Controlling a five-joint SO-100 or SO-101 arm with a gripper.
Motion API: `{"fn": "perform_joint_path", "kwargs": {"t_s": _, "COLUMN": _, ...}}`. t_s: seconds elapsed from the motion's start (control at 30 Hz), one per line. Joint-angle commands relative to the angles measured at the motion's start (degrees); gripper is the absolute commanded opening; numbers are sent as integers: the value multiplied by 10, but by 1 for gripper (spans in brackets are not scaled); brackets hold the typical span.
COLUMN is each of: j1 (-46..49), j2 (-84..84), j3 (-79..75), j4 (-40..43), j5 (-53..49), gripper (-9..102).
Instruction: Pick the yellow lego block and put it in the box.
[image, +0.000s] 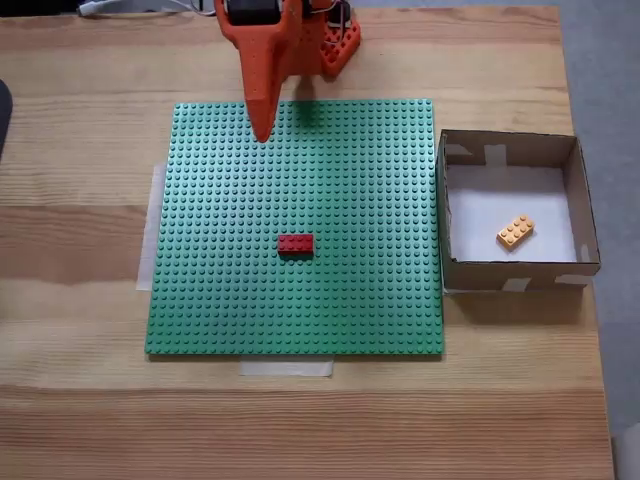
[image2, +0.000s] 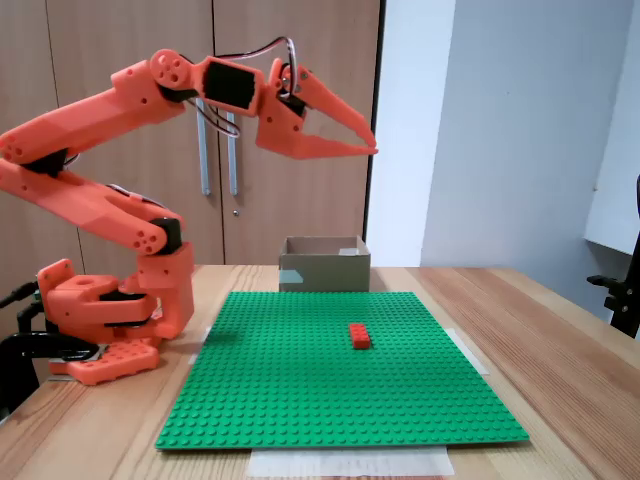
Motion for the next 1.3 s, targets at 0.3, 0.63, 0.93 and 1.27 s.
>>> {"fn": "perform_joint_path", "kwargs": {"t_s": 0.3, "j1": 12, "j2": 91, "j3": 94, "j4": 14, "j5": 8, "gripper": -1}}
{"fn": "perform_joint_path", "kwargs": {"t_s": 0.63, "j1": 13, "j2": 126, "j3": 164, "j4": 32, "j5": 18, "gripper": -1}}
{"fn": "perform_joint_path", "kwargs": {"t_s": 0.93, "j1": 13, "j2": 173, "j3": 253, "j4": 12, "j5": 17, "gripper": -1}}
{"fn": "perform_joint_path", "kwargs": {"t_s": 1.27, "j1": 14, "j2": 204, "j3": 349, "j4": -4, "j5": 14, "gripper": -1}}
